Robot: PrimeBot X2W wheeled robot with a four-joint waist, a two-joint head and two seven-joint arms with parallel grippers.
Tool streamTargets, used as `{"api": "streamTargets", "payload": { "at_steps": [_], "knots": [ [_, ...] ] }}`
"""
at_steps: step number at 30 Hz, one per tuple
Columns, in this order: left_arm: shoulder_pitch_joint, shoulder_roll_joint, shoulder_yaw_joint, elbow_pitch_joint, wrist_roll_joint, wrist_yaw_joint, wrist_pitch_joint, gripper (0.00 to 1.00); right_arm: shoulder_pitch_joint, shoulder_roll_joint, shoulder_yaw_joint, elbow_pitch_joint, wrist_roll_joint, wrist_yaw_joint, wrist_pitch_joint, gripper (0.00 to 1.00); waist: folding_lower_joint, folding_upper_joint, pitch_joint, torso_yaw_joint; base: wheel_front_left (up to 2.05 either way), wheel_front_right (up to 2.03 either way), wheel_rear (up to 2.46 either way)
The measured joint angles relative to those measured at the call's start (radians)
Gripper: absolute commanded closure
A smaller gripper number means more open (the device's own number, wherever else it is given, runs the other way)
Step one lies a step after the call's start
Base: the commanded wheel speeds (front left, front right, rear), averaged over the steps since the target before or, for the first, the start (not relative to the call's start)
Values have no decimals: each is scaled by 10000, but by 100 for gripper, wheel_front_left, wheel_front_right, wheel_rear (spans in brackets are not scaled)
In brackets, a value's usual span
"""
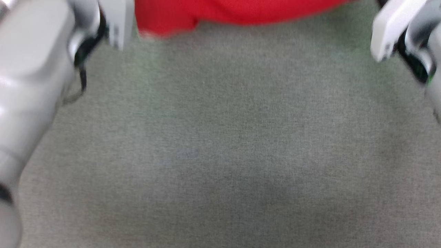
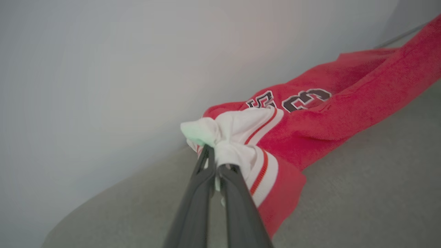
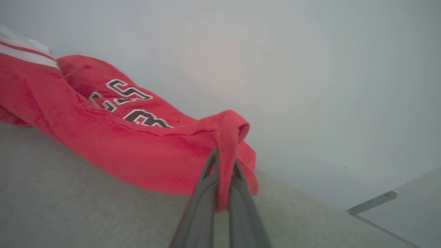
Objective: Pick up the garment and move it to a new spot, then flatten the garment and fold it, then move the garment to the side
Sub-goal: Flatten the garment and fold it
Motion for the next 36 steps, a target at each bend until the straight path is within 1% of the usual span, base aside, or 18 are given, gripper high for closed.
{"api": "streamTargets", "payload": {
  "at_steps": [3, 7, 10, 14, 18, 22, 26, 29, 32, 36],
  "knots": [
    [1016, 792, -506, -1110, -562, 0, 769, 100, 1043, -612, 451, -1074, 1011, 2, 640, 100, 0, 0, -407, 63, 0, 0, 0],
    [2290, 1549, -777, -2550, -1110, 0, 1411, 100, 2414, -1624, 840, -2523, 2077, 0, 1453, 100, 0, 0, -947, 131, 0, 0, 0],
    [3337, 2086, -920, -3737, -1371, 349, 1818, 100, 3542, -2314, 949, -3509, 2706, 0, 1896, 100, 0, 0, -1338, 177, 0, 0, 0],
    [4847, 2978, -1089, -5871, -1854, 1133, 2506, 100, 4983, -3189, 880, -4629, 3319, 0, 2374, 100, 0, 0, -1819, 228, 0, 0, 0],
    [6396, 4061, -1208, -8144, -2330, 2146, 3022, 100, 6321, -3848, 692, -5643, 3710, 0, 2734, 100, 0, 0, -2207, 255, 0, 0, 0],
    [7524, 4892, -1269, -10036, -2585, 3172, 3173, 100, 7526, -4439, 389, -6506, 3919, 0, 3087, 100, 0, 0, -2417, 275, 0, 0, 0],
    [8374, 5465, -1313, -11262, -2834, 3996, 3298, 100, 8696, -4798, 50, -7321, 4215, 0, 3496, 100, 0, 0, -2442, 306, 0, 0, 0],
    [8859, 5716, -1315, -11852, -3022, 4550, 3358, 100, 9508, -5030, -249, -7835, 4270, 0, 3862, 100, 0, 0, -2423, 303, 0, 0, 0],
    [9227, 5927, -1335, -12303, -3196, 4974, 3377, 100, 10304, -5156, -639, -8437, 4424, 0, 4192, 100, 0, 0, -2368, 300, 0, 0, 0],
    [9413, 6228, -1323, -12615, -3206, 5336, 3369, 100, 11224, -5296, -1262, -9116, 4405, 2, 4667, 100, 0, 0, -2305, 251, 0, 0, 0]
  ]
}}
